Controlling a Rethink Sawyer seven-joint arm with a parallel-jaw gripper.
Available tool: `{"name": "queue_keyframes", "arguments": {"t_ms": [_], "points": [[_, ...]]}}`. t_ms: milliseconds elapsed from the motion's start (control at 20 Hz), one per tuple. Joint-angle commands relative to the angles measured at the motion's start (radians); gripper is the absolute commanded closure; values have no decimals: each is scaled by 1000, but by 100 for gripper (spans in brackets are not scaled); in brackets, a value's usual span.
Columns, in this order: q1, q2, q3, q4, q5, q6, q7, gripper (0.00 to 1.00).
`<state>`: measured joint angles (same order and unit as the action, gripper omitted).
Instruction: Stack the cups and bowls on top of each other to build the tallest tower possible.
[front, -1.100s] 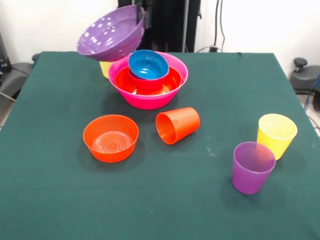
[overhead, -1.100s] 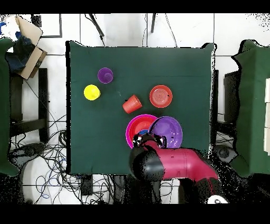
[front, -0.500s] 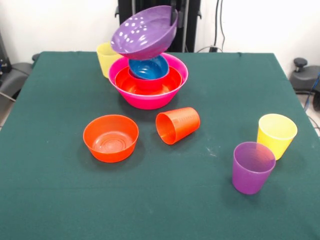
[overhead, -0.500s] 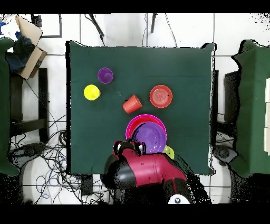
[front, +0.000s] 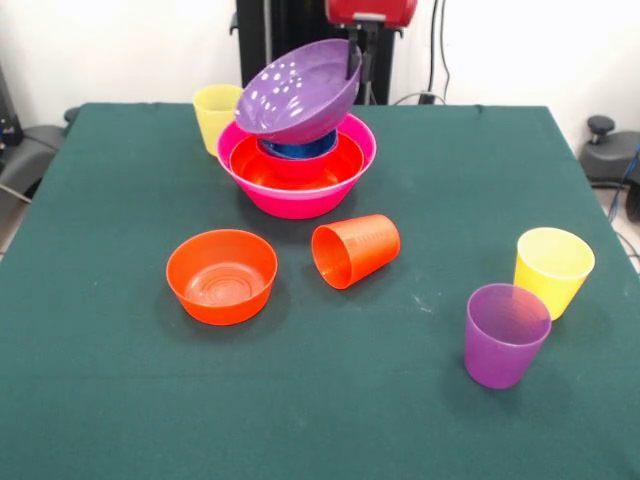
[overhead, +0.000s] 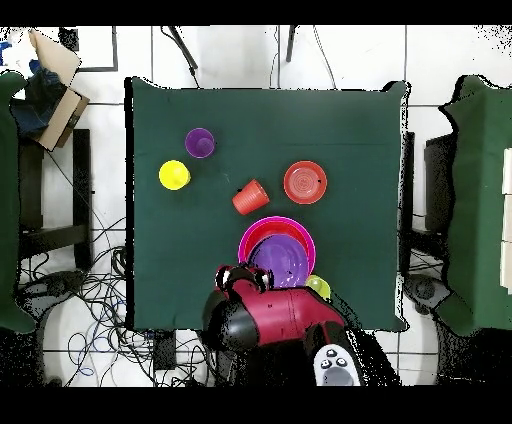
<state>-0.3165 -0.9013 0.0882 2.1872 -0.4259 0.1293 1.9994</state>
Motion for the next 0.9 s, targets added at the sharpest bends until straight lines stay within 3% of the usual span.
{"name": "queue_keyframes", "arguments": {"t_ms": [50,250,600,900], "points": [[-11,144,-28,-93,-8,-73,114,100],[-2,187,-54,-140,-11,-100,104,100],[-35,189,-34,-176,-18,-69,64,100],[-14,230,-56,-216,-16,-93,80,100]]}}
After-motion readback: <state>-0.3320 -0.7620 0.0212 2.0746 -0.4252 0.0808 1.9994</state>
